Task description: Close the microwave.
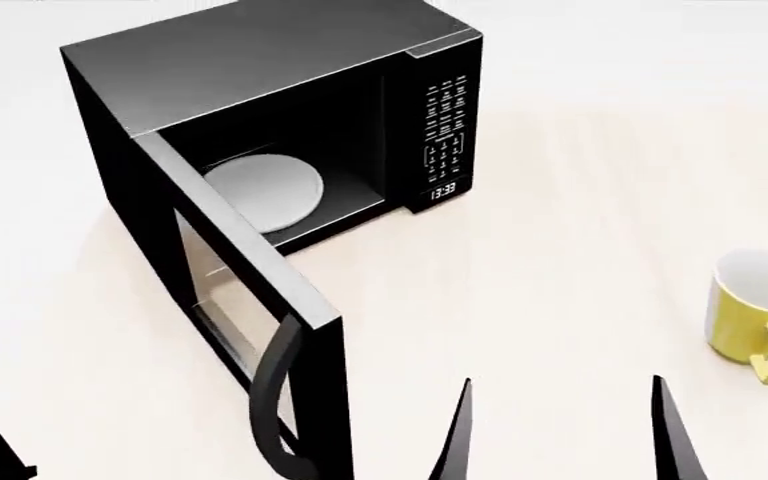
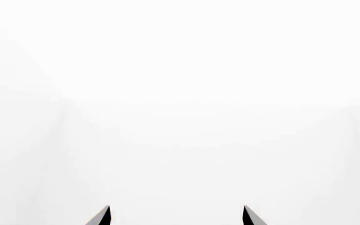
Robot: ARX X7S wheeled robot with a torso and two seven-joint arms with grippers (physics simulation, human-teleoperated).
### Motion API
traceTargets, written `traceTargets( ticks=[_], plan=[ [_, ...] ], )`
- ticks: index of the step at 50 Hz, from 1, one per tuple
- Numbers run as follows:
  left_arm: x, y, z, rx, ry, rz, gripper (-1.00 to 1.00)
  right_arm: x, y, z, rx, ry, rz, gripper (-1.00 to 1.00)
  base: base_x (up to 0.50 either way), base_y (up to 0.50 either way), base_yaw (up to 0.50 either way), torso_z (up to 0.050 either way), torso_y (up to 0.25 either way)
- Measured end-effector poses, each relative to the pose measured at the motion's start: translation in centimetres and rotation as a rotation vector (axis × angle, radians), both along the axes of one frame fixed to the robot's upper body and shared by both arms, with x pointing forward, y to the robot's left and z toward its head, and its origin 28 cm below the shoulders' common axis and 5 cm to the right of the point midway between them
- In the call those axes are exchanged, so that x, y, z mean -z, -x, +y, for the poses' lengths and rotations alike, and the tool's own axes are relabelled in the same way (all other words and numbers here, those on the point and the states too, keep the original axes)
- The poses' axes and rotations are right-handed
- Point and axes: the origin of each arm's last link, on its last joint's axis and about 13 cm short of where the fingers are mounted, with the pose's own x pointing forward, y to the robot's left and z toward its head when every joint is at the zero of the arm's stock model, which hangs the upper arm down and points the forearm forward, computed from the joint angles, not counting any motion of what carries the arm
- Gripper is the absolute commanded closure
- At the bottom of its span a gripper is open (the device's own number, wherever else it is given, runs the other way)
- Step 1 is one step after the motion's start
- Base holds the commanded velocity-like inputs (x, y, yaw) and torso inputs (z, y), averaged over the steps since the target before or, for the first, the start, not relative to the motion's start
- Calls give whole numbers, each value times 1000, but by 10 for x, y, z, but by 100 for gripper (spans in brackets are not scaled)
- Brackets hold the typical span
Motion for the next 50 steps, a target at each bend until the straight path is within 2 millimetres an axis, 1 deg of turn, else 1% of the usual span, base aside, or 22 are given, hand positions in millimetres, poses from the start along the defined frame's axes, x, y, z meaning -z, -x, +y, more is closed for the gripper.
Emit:
traceTargets(
  ticks=[22,32,38,45,50],
  plan=[
    [2,0,-1,8,-2,8,-100,0,-2,-2,-24,-49,34,-100,499,-30,0,0,1],
    [1,0,0,5,7,12,-100,1,-2,-2,-16,-51,36,-100,0,0,0,0,0],
    [-2,-2,4,4,23,24,-100,1,-2,-2,-12,-51,36,-100,0,0,0,0,0],
    [-11,-5,18,42,14,56,-100,1,-2,-2,-10,-52,38,-100,0,0,0,0,0],
    [-18,-6,31,141,-33,98,-100,1,-2,-2,-11,-52,40,-100,0,0,0,0,0]
  ],
)
